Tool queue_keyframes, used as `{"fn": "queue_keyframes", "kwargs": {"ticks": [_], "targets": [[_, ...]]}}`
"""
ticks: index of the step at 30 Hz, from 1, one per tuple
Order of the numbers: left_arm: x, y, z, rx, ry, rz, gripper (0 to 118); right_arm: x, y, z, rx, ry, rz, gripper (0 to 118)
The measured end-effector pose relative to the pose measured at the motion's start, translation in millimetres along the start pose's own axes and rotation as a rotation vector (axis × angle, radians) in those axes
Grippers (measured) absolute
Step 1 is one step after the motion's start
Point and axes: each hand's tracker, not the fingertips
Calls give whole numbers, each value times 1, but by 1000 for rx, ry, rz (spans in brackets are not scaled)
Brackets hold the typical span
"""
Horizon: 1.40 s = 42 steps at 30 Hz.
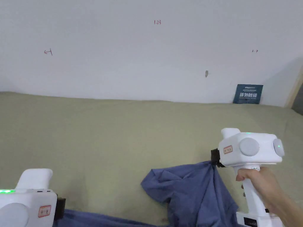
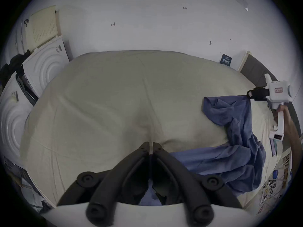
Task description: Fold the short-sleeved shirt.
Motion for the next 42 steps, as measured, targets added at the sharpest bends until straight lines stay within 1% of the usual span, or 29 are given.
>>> {"fn": "queue_keyframes", "kwargs": {"ticks": [2,3,4,6,7,8,10,11,14,16,18,19,20,21,23,24,27,30,31,33,35,39,42], "targets": [[2,5,12,15,19,-19,2,4,4,30,44,9,-24,0],[2,7,20,31,20,-18,2,5,5,46,-9,53,-93,0],[0,12,29,37,20,-7,2,23,13,51,9,48,-111,0],[-4,20,47,83,0,16,2,36,21,80,56,53,-145,0],[-5,24,57,95,16,27,2,43,25,96,137,23,-119,0],[-6,27,66,121,33,17,2,49,27,112,157,18,-128,0],[-10,35,88,152,55,16,2,63,33,146,206,24,-158,0],[-11,39,97,172,53,10,2,69,35,161,198,24,-188,0],[-16,55,129,238,70,30,2,82,42,212,279,16,-230,0],[-17,67,149,276,80,35,2,89,48,247,332,17,-238,0],[-18,82,167,341,103,10,2,95,58,276,378,-13,-243,0],[-18,91,177,358,118,31,2,97,63,290,411,-26,-240,0],[-18,100,184,384,110,39,2,99,69,300,440,-32,-256,0],[-18,110,192,418,94,52,2,101,76,312,440,-24,-252,0],[-16,133,206,435,92,74,2,104,93,330,475,-31,-271,0],[-16,148,211,459,79,81,2,104,104,340,486,-37,-265,0],[-19,193,221,521,121,84,2,105,145,365,544,-70,-262,0],[-24,233,231,572,72,164,2,103,185,386,606,-99,-265,0],[-25,245,232,589,75,183,2,101,196,394,636,-99,-269,0],[-27,261,232,634,64,208,2,100,214,402,664,-100,-270,0],[-24,266,227,654,79,209,2,94,222,403,693,-110,-252,0],[-19,254,191,646,98,202,2,94,219,370,673,-105,-259,0],[-15,233,144,571,112,192,2,93,197,317,584,-105,-237,0]]}}
